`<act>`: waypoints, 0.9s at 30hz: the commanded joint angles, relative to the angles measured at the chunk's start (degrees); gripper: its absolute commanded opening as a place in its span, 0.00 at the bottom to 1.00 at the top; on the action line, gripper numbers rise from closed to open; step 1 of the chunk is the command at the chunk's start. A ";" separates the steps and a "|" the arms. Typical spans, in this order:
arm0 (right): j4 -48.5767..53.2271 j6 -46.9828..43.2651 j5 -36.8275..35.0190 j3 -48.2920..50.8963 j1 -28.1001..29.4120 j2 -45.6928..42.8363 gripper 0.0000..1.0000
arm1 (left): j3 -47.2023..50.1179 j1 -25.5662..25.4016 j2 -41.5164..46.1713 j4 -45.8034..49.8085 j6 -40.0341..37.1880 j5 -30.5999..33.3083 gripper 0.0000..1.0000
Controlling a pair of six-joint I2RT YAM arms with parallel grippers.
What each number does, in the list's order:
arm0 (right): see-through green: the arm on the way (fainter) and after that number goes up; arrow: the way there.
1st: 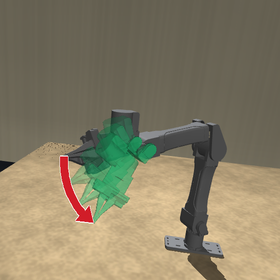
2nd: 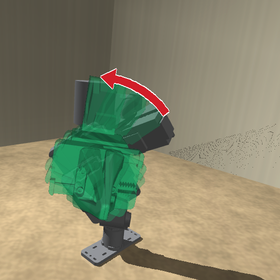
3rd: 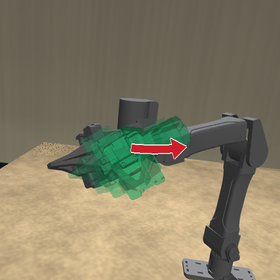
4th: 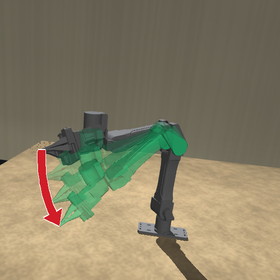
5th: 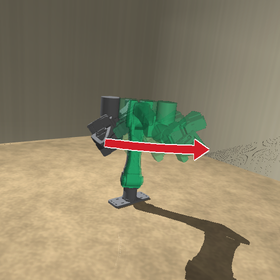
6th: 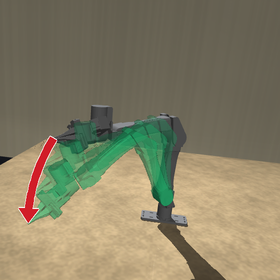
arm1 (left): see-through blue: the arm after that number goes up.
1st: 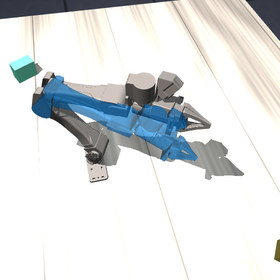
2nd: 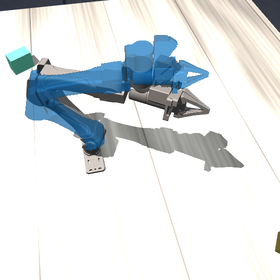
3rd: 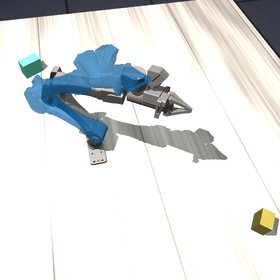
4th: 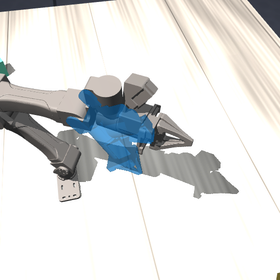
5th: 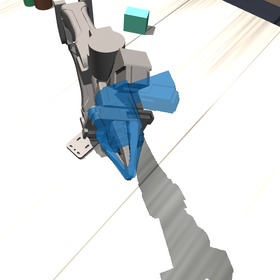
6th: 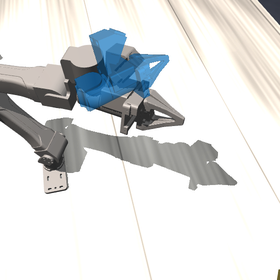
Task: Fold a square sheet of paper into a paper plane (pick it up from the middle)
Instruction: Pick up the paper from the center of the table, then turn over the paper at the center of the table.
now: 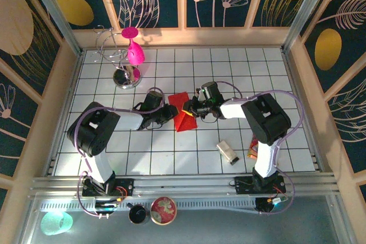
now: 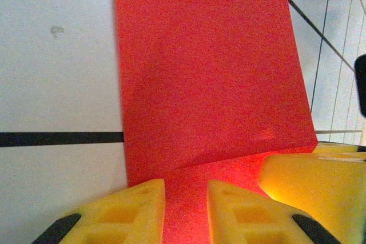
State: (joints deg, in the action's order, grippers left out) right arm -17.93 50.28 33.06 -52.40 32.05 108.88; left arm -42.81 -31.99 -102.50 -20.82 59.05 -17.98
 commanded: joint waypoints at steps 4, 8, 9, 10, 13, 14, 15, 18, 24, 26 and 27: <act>-2.15 -2.31 -0.51 -0.34 0.64 -0.38 0.09 | 3.77 2.35 7.22 -4.11 3.41 -0.63 0.30; -4.80 -3.83 -0.51 -0.02 -0.10 -3.89 0.08 | 7.11 4.63 12.05 -7.20 4.86 -1.71 0.38; -5.94 -3.92 0.06 0.18 -0.32 -4.88 0.07 | 7.93 5.14 13.18 -8.01 5.18 -2.13 0.40; -7.33 -3.83 0.77 0.42 -0.35 -5.82 0.07 | 8.91 5.55 14.56 -9.07 5.92 -2.63 0.44; -11.29 -2.85 3.82 0.93 -1.64 -8.18 0.07 | 11.23 5.89 19.15 -12.76 8.31 -3.23 0.59; -13.19 -2.25 5.32 1.15 -2.39 -8.90 0.07 | 11.58 5.93 20.64 -12.93 8.53 -3.04 0.64; -14.48 -1.76 6.32 1.25 -2.67 -9.42 0.07 | 11.69 5.88 21.72 -12.84 8.47 -2.95 0.67; -17.15 -0.32 8.76 1.47 -3.44 -11.07 0.07 | 11.78 5.88 24.13 -12.93 8.75 -3.54 0.77; -25.56 5.93 12.95 2.91 -4.93 -12.16 0.08 | 13.54 5.88 25.24 -21.74 12.27 -7.61 0.88; -26.71 6.84 13.51 2.92 -4.98 -12.27 0.08 | 13.38 5.84 24.47 -21.63 11.89 -7.93 0.88; -26.58 6.78 13.59 2.76 -4.98 -12.20 0.08 | 13.21 5.88 23.99 -21.38 11.64 -7.91 0.88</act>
State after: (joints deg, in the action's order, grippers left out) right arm -39.35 54.63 43.79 -50.15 27.33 98.15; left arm -30.15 -26.20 -77.84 -37.78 69.78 -23.81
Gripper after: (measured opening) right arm 0.080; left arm 0.883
